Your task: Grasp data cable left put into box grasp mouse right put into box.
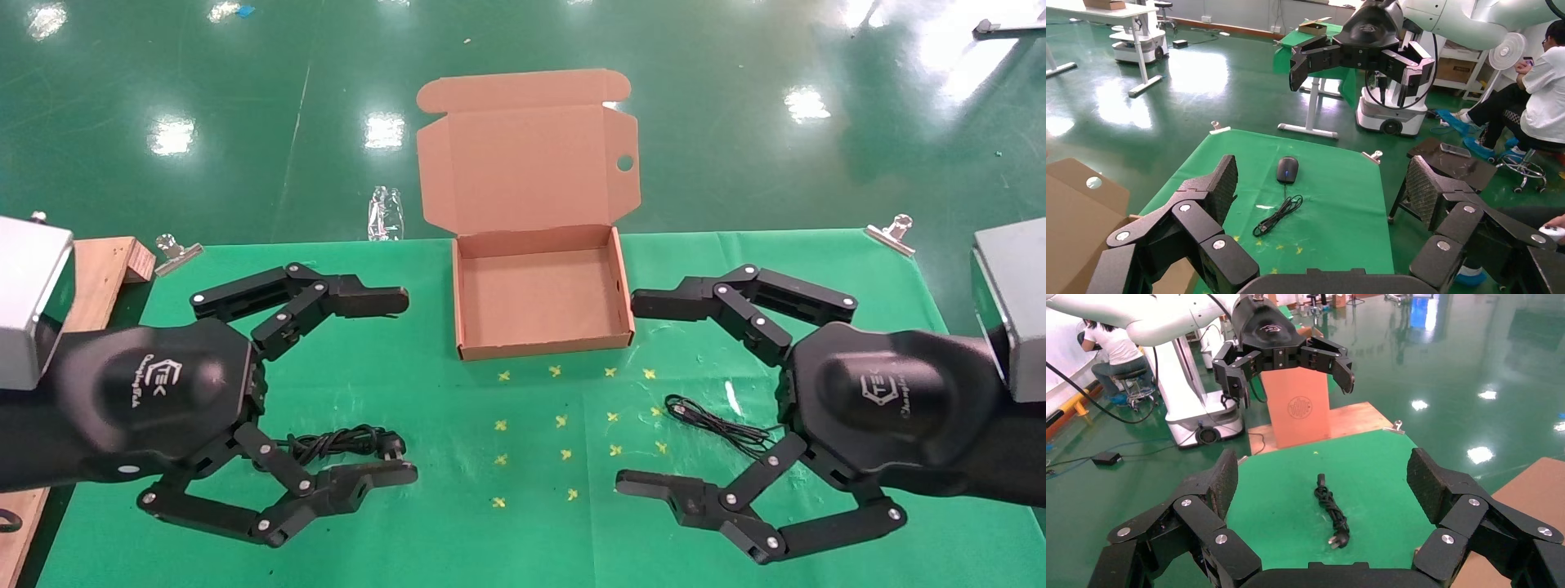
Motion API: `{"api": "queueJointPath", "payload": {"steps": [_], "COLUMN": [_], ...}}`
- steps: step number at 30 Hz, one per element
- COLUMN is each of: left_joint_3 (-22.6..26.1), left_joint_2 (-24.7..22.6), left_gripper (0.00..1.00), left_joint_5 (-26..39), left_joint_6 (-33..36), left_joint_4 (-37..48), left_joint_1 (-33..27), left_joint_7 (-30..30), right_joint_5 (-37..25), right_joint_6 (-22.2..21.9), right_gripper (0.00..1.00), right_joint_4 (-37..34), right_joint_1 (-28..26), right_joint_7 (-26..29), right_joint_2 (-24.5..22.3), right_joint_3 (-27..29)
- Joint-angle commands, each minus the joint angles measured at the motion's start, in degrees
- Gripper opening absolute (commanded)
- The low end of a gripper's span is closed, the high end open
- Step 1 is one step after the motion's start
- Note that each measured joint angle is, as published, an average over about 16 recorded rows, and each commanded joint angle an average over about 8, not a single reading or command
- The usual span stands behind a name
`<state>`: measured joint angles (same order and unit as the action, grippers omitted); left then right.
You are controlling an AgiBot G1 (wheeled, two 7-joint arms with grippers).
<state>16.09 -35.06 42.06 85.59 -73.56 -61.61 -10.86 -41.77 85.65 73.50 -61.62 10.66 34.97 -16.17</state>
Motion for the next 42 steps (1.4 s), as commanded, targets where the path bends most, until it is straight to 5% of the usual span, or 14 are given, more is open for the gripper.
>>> {"api": "queueJointPath", "payload": {"steps": [1,31,36,42], "left_joint_3": [0.0,0.3,2.0,7.4], "left_joint_2": [0.0,0.3,1.2,1.1], "left_gripper": [1.0,1.0,1.0,1.0], "left_joint_5": [0.0,1.2,8.6,28.0], "left_joint_6": [0.0,-0.1,-0.8,-3.6], "left_joint_4": [0.0,-0.2,-1.7,-3.2], "left_joint_1": [0.0,-0.1,-0.7,-3.4], "left_joint_7": [0.0,0.4,3.5,8.3], "right_joint_5": [0.0,-1.1,-6.1,-10.5], "right_joint_6": [0.0,-0.2,-1.4,-3.6], "right_gripper": [1.0,1.0,1.0,1.0], "right_joint_4": [0.0,0.3,1.8,2.6], "right_joint_1": [0.0,-0.1,0.0,2.1], "right_joint_7": [0.0,-0.1,0.1,0.6], "right_joint_2": [0.0,-0.6,-3.0,-5.6], "right_joint_3": [0.0,-0.2,-1.2,-2.1]}}
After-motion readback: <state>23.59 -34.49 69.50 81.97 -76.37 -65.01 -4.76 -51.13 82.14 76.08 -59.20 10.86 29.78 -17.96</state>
